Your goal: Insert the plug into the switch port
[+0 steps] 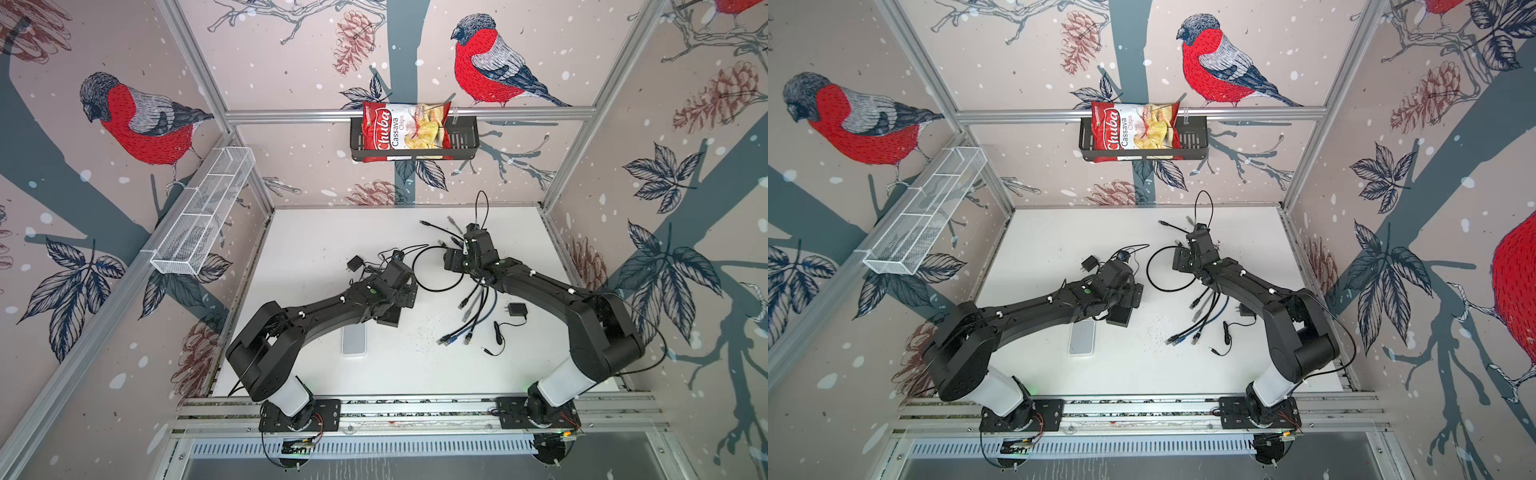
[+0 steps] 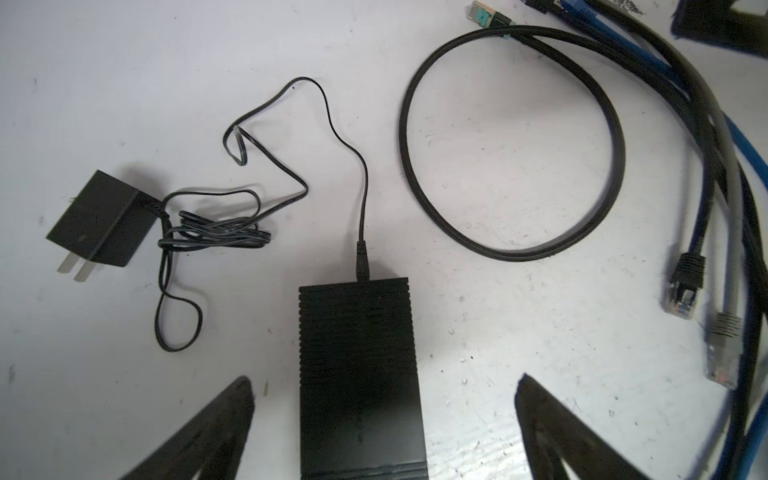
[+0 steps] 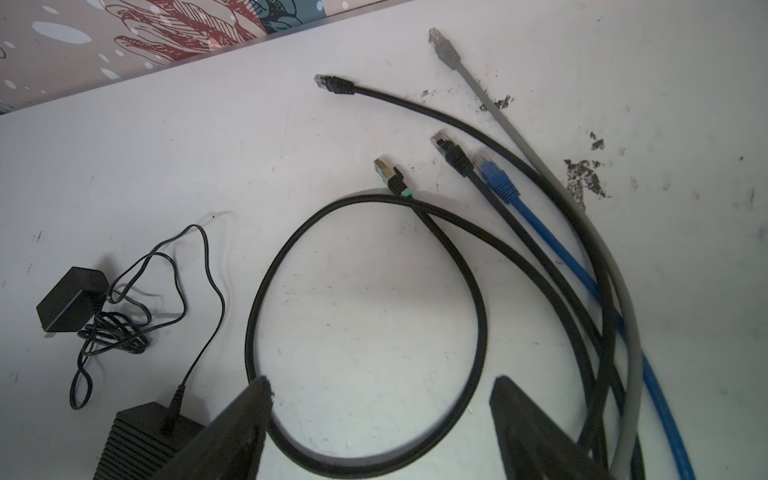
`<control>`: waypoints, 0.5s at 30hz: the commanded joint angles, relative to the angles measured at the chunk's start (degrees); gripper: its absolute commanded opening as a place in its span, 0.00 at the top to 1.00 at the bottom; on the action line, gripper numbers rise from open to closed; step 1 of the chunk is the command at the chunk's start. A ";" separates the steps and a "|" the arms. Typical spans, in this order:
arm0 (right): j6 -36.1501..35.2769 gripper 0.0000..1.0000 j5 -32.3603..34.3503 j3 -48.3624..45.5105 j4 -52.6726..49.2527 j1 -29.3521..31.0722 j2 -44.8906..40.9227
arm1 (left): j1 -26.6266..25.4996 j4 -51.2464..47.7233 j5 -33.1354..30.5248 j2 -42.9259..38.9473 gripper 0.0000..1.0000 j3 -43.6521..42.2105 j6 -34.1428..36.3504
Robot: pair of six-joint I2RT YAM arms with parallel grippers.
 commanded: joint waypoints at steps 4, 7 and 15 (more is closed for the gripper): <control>3.69 0.16 2.17 -1.89 -0.87 -0.04 -1.72 | -0.36 9.17 4.09 -3.30 0.04 -3.51 4.53; 4.27 0.16 3.07 -2.62 -2.16 -0.13 -2.51 | -0.54 13.38 4.98 -4.83 0.04 -5.61 5.26; 3.33 0.24 7.65 -5.74 -6.89 -1.93 -4.30 | -1.75 23.86 4.67 -6.65 0.04 -10.61 8.32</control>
